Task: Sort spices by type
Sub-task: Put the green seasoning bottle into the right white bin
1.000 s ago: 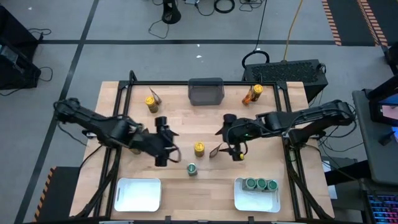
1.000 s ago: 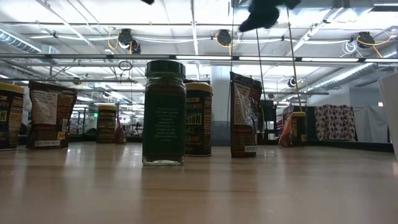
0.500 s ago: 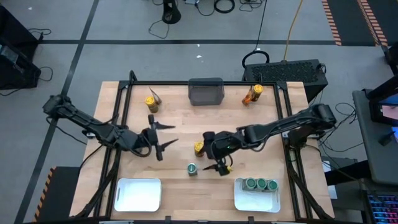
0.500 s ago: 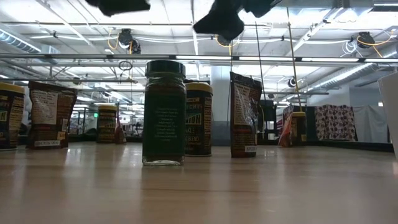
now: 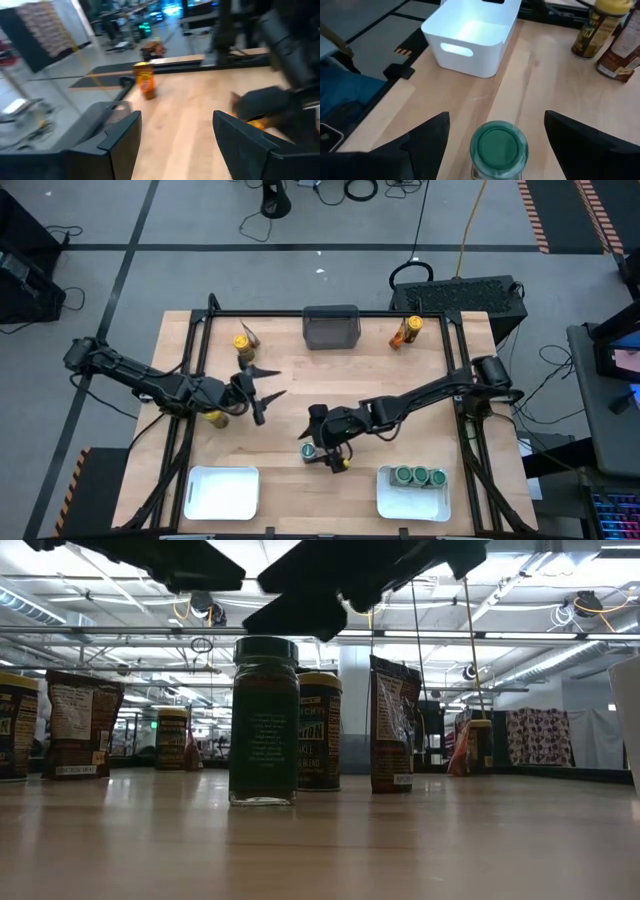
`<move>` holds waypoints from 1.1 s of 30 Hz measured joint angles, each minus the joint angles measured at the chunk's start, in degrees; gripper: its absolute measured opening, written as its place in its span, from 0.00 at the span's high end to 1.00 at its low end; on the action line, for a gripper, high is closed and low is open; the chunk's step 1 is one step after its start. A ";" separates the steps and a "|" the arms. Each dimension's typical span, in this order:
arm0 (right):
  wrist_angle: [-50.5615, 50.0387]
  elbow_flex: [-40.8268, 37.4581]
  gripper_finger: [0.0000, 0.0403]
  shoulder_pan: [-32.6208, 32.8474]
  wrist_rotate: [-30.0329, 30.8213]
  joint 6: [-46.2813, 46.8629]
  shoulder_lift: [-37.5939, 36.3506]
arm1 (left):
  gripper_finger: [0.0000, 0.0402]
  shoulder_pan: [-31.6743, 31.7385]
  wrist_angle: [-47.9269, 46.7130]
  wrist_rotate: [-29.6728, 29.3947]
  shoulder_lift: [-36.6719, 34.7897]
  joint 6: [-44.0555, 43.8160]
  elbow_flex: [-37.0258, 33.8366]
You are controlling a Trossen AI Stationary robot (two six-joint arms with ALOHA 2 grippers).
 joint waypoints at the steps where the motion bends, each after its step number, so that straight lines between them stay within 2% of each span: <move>1: 0.00 0.58 0.23 0.00 0.04 -0.14 0.77 | 0.38 0.15 -0.02 1.02 0.00 -0.02 0.00; 4: -1.21 1.78 0.23 0.00 0.12 -0.40 2.08 | 0.38 0.17 -0.80 1.97 0.00 -0.39 0.02; 9: -5.73 2.31 0.23 -0.04 4.36 -0.84 2.34 | 0.38 0.17 -1.34 2.05 0.02 -0.44 0.02; 24: -7.80 2.31 0.24 0.20 4.20 -0.16 2.36 | 0.38 0.17 -2.05 2.09 0.02 -0.55 0.02; 33: -8.33 2.29 0.36 0.20 4.21 -0.23 2.36 | 0.38 0.17 -2.05 2.12 0.02 -0.61 0.04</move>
